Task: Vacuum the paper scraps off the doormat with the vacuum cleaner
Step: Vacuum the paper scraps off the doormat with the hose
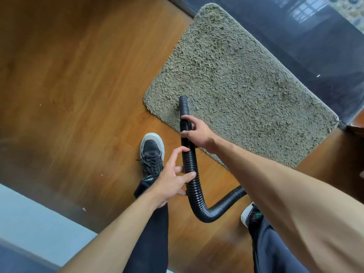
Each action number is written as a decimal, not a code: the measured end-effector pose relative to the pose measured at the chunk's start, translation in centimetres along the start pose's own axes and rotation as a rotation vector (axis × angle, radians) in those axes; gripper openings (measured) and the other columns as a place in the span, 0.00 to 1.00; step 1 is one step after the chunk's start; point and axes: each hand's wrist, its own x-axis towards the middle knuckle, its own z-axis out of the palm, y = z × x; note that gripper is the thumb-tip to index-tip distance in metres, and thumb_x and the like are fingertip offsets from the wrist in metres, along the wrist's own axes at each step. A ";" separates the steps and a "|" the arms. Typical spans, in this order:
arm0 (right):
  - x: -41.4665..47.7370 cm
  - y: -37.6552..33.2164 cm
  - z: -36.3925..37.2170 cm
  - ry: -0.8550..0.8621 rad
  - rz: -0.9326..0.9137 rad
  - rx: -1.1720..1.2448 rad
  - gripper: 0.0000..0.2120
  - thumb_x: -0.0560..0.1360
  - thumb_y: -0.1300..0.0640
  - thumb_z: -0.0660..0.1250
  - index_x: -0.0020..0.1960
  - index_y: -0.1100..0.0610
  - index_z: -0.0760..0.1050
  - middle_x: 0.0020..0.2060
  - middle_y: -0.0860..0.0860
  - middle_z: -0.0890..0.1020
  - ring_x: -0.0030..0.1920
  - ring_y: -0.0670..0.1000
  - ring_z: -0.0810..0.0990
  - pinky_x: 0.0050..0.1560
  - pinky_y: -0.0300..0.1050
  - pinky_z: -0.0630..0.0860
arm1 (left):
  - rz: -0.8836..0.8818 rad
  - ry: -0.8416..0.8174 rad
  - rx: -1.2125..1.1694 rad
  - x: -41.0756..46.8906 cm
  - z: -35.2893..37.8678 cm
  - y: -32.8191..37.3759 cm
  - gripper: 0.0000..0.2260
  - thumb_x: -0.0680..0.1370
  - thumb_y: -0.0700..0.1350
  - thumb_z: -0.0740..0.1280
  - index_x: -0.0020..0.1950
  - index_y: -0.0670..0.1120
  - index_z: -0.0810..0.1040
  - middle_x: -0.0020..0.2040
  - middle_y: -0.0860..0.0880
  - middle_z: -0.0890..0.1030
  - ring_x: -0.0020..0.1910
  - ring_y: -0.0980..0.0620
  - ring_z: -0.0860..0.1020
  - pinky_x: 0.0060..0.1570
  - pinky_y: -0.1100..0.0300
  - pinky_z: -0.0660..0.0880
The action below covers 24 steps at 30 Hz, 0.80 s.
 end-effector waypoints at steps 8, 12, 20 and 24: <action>0.9 -0.6 0.7 -0.003 -0.009 -0.048 0.30 0.74 0.65 0.67 0.73 0.51 0.66 0.55 0.59 0.79 0.47 0.56 0.82 0.45 0.51 0.82 | 0.016 0.016 -0.041 0.0 -0.7 0.3 0.24 0.79 0.36 0.67 0.63 0.63 0.67 0.55 0.38 0.82 0.49 0.45 0.83 0.47 0.38 0.80; 0.6 -0.2 0.4 0.023 0.003 -0.044 0.29 0.74 0.65 0.67 0.73 0.51 0.66 0.55 0.59 0.78 0.49 0.58 0.82 0.48 0.55 0.83 | 0.005 0.009 -0.033 0.0 -0.4 0.2 0.24 0.79 0.36 0.67 0.63 0.64 0.67 0.54 0.39 0.83 0.49 0.45 0.83 0.46 0.40 0.80; 0.2 1.2 -0.4 0.159 -0.011 0.030 0.28 0.72 0.61 0.68 0.70 0.49 0.68 0.55 0.57 0.79 0.52 0.58 0.82 0.55 0.57 0.81 | 0.000 -0.043 0.019 0.8 0.0 1.1 0.25 0.79 0.36 0.67 0.65 0.64 0.67 0.51 0.40 0.82 0.48 0.46 0.82 0.44 0.41 0.82; 0.6 0.7 0.1 0.154 -0.001 0.010 0.29 0.73 0.61 0.68 0.72 0.49 0.67 0.57 0.57 0.79 0.52 0.57 0.82 0.54 0.57 0.81 | -0.002 -0.043 0.001 0.8 -0.5 1.1 0.24 0.79 0.36 0.67 0.64 0.64 0.67 0.50 0.41 0.82 0.47 0.48 0.83 0.43 0.42 0.82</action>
